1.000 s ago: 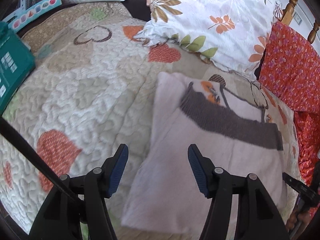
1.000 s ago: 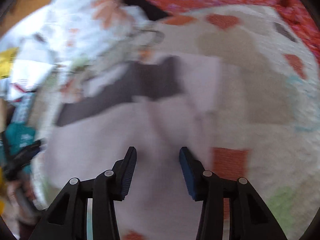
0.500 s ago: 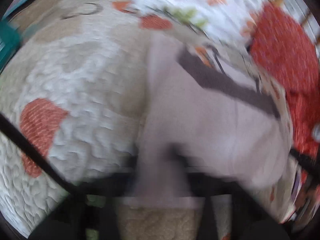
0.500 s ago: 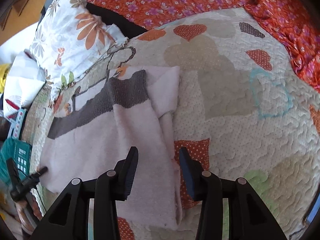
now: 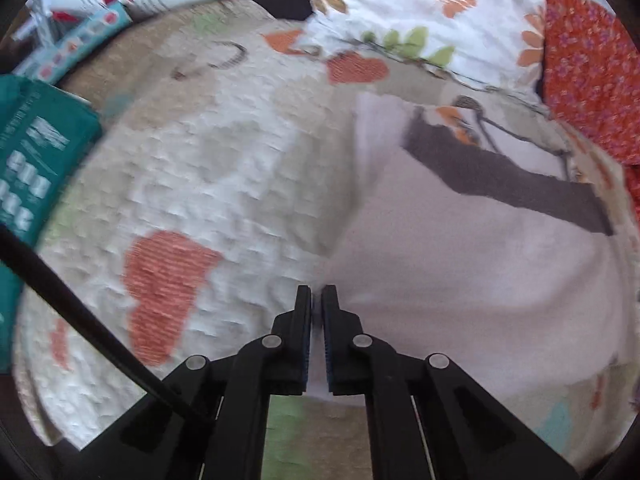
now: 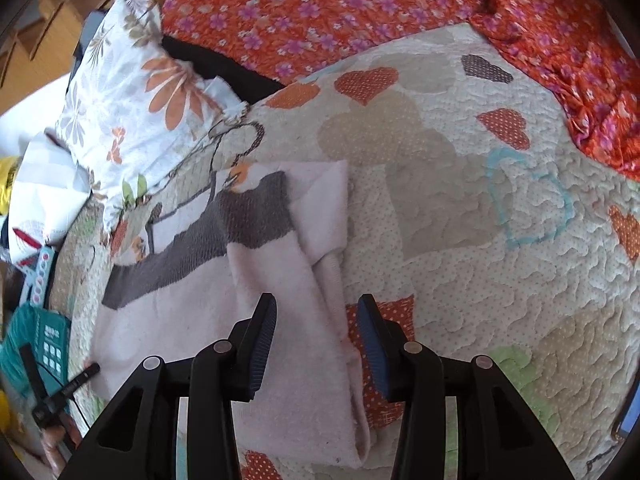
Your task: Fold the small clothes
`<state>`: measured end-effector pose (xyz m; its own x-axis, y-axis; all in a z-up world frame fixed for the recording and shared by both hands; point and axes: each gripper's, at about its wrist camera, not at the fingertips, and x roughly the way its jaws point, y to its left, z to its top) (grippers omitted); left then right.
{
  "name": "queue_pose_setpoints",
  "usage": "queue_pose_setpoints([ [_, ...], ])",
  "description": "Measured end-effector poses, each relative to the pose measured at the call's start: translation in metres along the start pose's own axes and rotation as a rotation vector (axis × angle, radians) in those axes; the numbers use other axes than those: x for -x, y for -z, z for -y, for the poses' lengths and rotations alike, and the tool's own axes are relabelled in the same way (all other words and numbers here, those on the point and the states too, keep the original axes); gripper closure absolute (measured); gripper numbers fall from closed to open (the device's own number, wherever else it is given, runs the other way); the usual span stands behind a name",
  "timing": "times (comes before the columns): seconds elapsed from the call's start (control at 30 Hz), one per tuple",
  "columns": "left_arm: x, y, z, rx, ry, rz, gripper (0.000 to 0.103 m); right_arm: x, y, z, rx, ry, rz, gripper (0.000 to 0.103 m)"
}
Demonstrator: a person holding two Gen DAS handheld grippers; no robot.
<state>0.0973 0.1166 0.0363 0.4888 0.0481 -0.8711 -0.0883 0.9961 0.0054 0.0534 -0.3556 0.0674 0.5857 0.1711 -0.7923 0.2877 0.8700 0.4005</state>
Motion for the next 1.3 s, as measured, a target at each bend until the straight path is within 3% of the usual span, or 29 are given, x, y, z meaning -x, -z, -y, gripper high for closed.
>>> queue_pose_setpoints([
  [0.1, 0.009, -0.002, -0.016, 0.052, 0.016, 0.046, 0.098, -0.002, 0.003, 0.002, 0.012, -0.029, -0.038, 0.056],
  [0.23, 0.019, -0.001, -0.035, 0.121, 0.079, 0.073, 0.098, -0.007, 0.018, 0.006, 0.064, -0.034, -0.112, 0.045],
  [0.3, 0.022, 0.0, -0.039, 0.132, 0.074, 0.082, 0.097, -0.009, 0.029, 0.009, 0.098, -0.02, -0.145, 0.045],
  [0.33, 0.022, -0.001, -0.04, 0.138, 0.077, 0.081, 0.096, -0.011, 0.035, 0.012, 0.101, -0.055, -0.173, 0.047],
  [0.37, 0.021, -0.001, -0.041, 0.148, 0.087, 0.076, 0.095, -0.012, 0.039, 0.013, 0.1, -0.092, -0.195, 0.073],
  [0.4, 0.02, -0.001, -0.042, 0.157, 0.096, 0.071, 0.095, -0.014, 0.044, 0.013, 0.104, -0.15, -0.237, 0.091],
  [0.43, 0.019, -0.002, -0.042, 0.17, 0.109, 0.064, 0.095, -0.013, 0.047, 0.011, 0.124, -0.16, -0.252, 0.098],
  [0.5, 0.018, -0.002, -0.042, 0.189, 0.128, 0.057, 0.095, -0.004, 0.047, 0.008, 0.19, -0.113, -0.217, 0.099],
  [0.6, 0.021, -0.002, -0.038, 0.191, 0.127, 0.066, 0.088, 0.008, 0.037, 0.024, 0.178, 0.045, -0.15, 0.099],
  [0.73, 0.026, 0.0, -0.037, 0.184, 0.109, 0.083, 0.078, 0.01, 0.031, 0.025, 0.186, 0.193, -0.095, 0.096],
  [0.8, 0.029, 0.002, -0.04, 0.191, 0.115, 0.082, 0.073, 0.01, 0.029, 0.025, 0.176, 0.205, -0.091, 0.092],
  [0.87, 0.032, 0.004, -0.044, 0.21, 0.125, 0.087, 0.066, 0.016, 0.026, 0.022, 0.153, 0.175, -0.057, 0.081],
  [0.97, 0.037, 0.005, -0.055, 0.251, 0.125, 0.097, 0.057, 0.027, 0.024, 0.006, 0.175, 0.139, 0.021, 0.075],
  [1.03, 0.04, 0.005, -0.065, 0.296, 0.134, 0.098, 0.056, 0.03, 0.035, -0.019, 0.246, 0.093, 0.058, 0.07],
  [1.17, 0.049, 0.002, -0.088, 0.381, 0.151, 0.128, 0.051, 0.015, 0.067, -0.081, 0.414, 0.006, 0.007, 0.061],
  [1.3, 0.057, -0.003, -0.112, 0.444, 0.155, 0.158, 0.05, -0.01, 0.117, -0.17, 0.642, -0.056, -0.059, 0.056],
])
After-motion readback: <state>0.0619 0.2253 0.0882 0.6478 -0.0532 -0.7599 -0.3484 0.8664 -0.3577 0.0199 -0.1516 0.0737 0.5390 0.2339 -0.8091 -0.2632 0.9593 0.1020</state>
